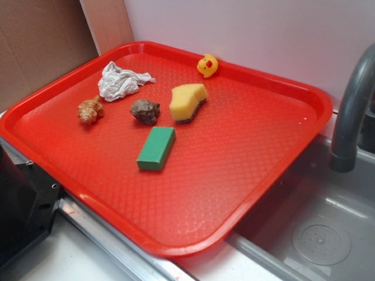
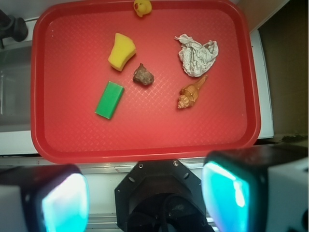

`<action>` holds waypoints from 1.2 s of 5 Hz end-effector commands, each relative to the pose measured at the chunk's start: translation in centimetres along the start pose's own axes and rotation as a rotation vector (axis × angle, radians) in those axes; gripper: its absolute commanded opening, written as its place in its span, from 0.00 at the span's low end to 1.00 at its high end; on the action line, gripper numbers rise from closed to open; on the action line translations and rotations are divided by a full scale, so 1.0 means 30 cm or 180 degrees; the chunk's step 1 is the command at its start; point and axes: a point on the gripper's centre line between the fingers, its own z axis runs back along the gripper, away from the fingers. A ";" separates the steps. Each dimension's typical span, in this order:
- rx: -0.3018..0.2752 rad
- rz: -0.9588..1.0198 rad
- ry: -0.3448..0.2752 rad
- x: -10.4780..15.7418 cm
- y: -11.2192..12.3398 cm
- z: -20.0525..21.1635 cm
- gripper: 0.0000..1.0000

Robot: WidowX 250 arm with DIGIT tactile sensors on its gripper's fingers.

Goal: Grab the green sponge.

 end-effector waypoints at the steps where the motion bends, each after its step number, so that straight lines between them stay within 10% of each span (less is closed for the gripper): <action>1: 0.0000 0.0000 0.0000 0.000 0.000 0.000 1.00; 4: -0.0329 0.1356 -0.0775 0.212 -0.057 -0.226 1.00; 6: -0.0221 0.1233 -0.0374 0.351 -0.122 -0.431 1.00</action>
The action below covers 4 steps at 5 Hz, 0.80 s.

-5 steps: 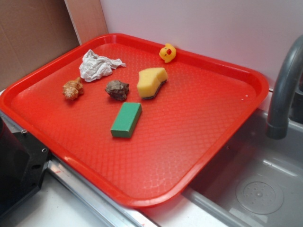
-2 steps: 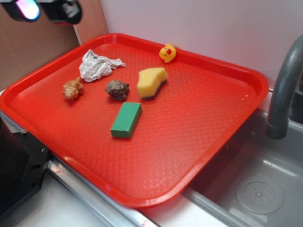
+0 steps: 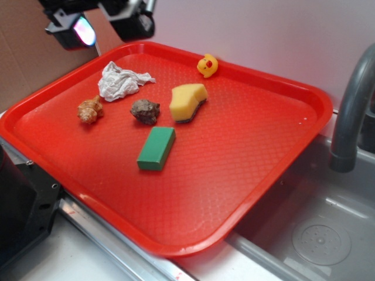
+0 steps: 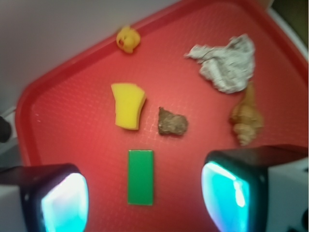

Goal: Grab the green sponge.

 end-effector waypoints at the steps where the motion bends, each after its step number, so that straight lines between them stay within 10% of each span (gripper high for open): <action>1: 0.0159 -0.0273 0.0048 0.124 -0.126 -0.175 1.00; 3: 0.0398 -0.0598 0.0089 0.242 -0.177 -0.357 1.00; 4: 0.0433 -0.0631 0.0212 0.191 -0.114 -0.387 0.00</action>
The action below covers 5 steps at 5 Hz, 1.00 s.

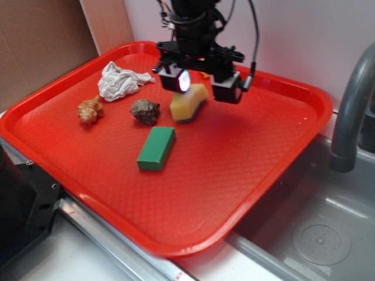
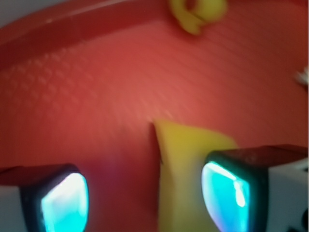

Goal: Grab the green sponge.

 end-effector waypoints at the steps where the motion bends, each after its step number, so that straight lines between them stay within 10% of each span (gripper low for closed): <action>1: -0.0027 -0.0137 0.0033 -0.026 0.105 0.029 0.00; 5: -0.0113 -0.0395 -0.0132 -0.260 0.272 0.627 0.00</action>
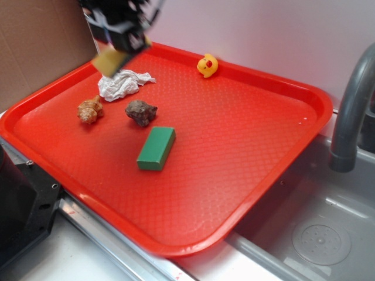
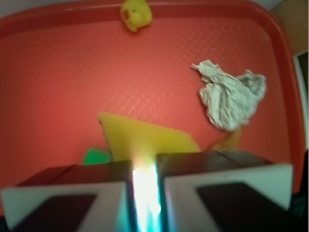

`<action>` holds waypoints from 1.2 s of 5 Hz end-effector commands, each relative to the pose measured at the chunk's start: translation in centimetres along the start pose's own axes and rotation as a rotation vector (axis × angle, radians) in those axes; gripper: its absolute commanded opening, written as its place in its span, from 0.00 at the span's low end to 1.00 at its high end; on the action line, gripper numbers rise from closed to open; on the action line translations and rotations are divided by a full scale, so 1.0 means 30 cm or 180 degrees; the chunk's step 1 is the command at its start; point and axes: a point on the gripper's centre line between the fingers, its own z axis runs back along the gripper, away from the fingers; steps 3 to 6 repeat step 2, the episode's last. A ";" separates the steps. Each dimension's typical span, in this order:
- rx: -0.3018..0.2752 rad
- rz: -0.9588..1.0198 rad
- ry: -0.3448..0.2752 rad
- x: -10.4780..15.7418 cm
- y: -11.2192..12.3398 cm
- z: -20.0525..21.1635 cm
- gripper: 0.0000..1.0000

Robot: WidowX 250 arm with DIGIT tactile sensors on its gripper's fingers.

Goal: Grab the green sponge.

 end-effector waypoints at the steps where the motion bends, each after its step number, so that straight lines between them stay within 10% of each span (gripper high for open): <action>1: -0.0120 0.0367 -0.0114 -0.070 0.028 0.266 0.00; 6: 0.0072 0.0315 -0.0086 -0.060 0.018 0.238 0.00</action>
